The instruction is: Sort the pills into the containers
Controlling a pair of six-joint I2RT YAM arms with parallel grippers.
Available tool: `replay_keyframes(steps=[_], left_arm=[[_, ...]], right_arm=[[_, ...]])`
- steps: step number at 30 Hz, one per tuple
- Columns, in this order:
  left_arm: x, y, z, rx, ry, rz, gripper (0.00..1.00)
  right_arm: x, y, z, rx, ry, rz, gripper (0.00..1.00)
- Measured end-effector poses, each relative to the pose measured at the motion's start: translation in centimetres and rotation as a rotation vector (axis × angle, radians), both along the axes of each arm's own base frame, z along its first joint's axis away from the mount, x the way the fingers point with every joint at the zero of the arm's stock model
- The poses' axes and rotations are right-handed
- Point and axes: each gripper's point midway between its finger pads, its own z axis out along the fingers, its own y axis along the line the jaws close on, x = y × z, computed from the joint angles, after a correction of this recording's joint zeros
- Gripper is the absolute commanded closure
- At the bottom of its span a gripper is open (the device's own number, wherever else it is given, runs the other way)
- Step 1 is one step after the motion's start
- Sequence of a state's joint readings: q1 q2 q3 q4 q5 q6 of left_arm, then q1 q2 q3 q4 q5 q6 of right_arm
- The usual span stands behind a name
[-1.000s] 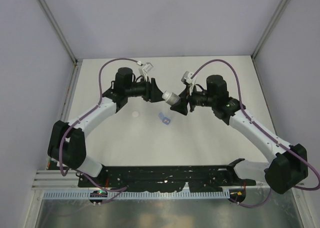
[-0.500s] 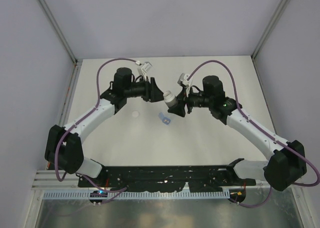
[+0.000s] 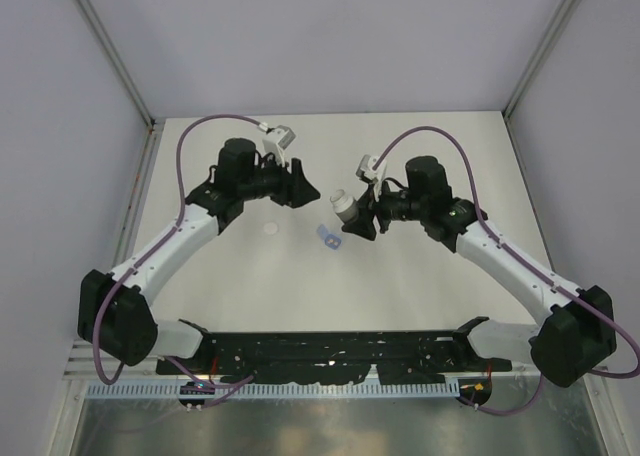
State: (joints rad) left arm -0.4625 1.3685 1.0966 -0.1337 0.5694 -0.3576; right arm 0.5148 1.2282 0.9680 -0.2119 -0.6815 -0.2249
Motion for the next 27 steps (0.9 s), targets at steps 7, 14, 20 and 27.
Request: replay_keyframes(steps=[7, 14, 20, 27], left_arm=[[1.9, 5.6, -5.3, 0.296, 0.021, 0.172, 0.28], [2.7, 9.4, -11.3, 0.565, 0.141, 0.23, 0.19], [3.0, 11.0, -15.8, 0.703, 0.275, 0.229, 0.17], [3.4, 12.1, -19.3, 0.771, 0.4, 0.223, 0.18]], right_arm=[[-1.1, -0.9, -1.4, -0.047, 0.001, 0.021, 0.94], [-1.4, -1.3, -2.4, -0.076, 0.006, 0.028, 0.94], [-1.7, -1.4, -2.8, -0.089, 0.014, 0.032, 0.94], [-1.8, -1.5, -3.0, -0.097, 0.013, 0.038, 0.94]])
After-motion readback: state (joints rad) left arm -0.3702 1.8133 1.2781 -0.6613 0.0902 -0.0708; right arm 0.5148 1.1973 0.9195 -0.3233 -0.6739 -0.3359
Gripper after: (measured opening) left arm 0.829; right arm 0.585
